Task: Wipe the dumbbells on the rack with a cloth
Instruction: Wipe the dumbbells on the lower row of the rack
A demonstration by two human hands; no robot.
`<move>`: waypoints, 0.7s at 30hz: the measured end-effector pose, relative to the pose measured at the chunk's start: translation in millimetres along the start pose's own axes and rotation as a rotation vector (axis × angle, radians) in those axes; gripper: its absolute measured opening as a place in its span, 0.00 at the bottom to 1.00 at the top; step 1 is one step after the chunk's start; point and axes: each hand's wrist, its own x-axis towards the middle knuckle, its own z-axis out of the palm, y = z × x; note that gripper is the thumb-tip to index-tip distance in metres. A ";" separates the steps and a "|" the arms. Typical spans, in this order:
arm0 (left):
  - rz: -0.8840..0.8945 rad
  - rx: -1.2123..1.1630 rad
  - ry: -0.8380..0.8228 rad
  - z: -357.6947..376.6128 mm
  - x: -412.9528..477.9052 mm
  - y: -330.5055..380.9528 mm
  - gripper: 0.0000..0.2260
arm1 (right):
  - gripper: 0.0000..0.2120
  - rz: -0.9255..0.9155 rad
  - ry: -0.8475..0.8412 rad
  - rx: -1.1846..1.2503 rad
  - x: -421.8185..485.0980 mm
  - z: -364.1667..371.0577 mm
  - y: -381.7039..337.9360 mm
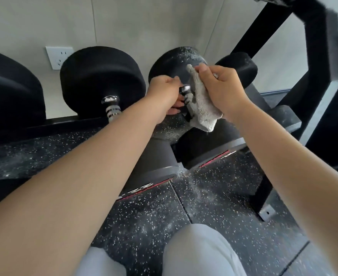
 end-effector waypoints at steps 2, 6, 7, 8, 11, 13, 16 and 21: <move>-0.010 0.024 0.017 15.8 11.3 1.7 0.13 | 0.23 0.026 -0.021 0.005 14.2 -10.8 11.5; -0.056 0.060 0.081 42.5 32.4 -5.3 0.13 | 0.24 0.051 -0.057 0.039 43.0 -30.0 32.3; -0.071 0.064 0.103 48.1 38.2 -8.1 0.13 | 0.24 0.060 -0.064 0.050 50.1 -34.0 37.4; -0.086 0.070 0.125 53.6 43.7 -11.1 0.12 | 0.25 0.070 -0.072 0.061 57.4 -37.6 42.6; -0.119 0.117 0.188 70.4 57.4 -22.9 0.09 | 0.26 0.064 -0.103 0.105 79.2 -47.5 60.1; -0.088 0.157 0.276 79.0 64.3 -33.3 0.07 | 0.25 0.030 -0.141 0.123 91.7 -53.8 69.5; 0.003 0.167 0.405 84.0 65.2 -45.0 0.05 | 0.24 -0.027 -0.163 0.175 110.5 -60.7 75.3; -0.007 0.156 0.438 83.4 62.4 -53.6 0.15 | 0.25 -0.071 -0.131 0.335 146.9 -54.5 70.1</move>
